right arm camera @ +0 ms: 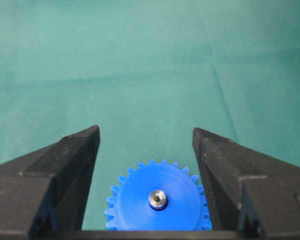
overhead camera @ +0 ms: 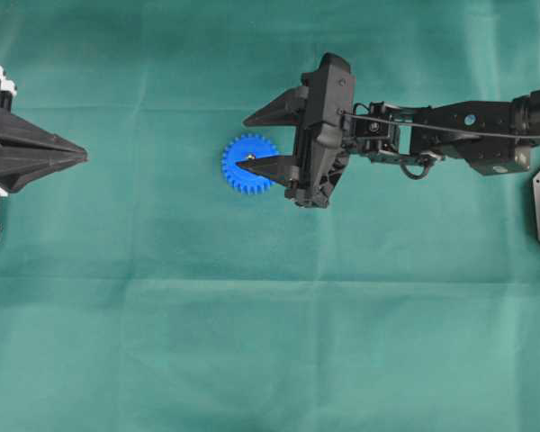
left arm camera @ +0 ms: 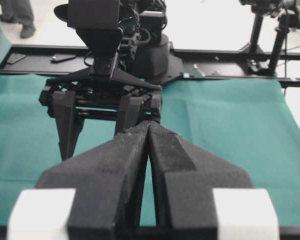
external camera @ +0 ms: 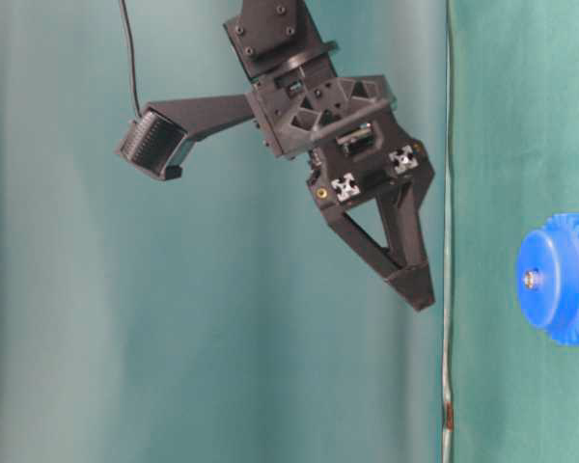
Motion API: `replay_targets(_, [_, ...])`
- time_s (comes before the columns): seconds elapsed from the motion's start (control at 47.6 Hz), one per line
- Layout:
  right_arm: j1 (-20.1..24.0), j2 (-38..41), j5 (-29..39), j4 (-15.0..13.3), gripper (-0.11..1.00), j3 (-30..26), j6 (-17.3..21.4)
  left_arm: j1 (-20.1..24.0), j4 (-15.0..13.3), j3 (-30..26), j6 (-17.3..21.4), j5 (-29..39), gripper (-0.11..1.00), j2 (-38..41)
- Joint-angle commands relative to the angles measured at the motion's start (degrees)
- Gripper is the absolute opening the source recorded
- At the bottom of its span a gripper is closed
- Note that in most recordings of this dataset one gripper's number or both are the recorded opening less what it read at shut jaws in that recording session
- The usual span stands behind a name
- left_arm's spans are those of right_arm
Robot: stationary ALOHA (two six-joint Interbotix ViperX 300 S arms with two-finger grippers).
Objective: Insert the shaft placed at a random location into the center hole of the medium gear at another random location.
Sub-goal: 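Open the right gripper and withdraw it to the right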
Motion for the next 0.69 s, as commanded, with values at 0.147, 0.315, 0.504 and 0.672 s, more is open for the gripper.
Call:
replay_targets(0.147, [0.3,-4.7,0.3,0.2,0.75,2.5,0.5,-0.1,0.2,-1.2,-0.3,-0.4,0.00,0.4])
replay_targets(0.315, [0.6,-9.1,0.3,0.2,0.75,5.9,0.5,-0.1,0.2,-1.2,-0.3,-0.4,0.00,0.4])
replay_targets(0.504, [1.1,-14.5,0.4,0.2,0.74,10.5,0.7,-0.2,0.1,-1.2,-0.3,-0.4,0.00,0.4])
replay_targets(0.672, [1.1,-18.0,0.4,0.2,0.74,14.0,1.4,-0.2,0.1,-1.1,-0.4,-0.4,0.00,0.4])
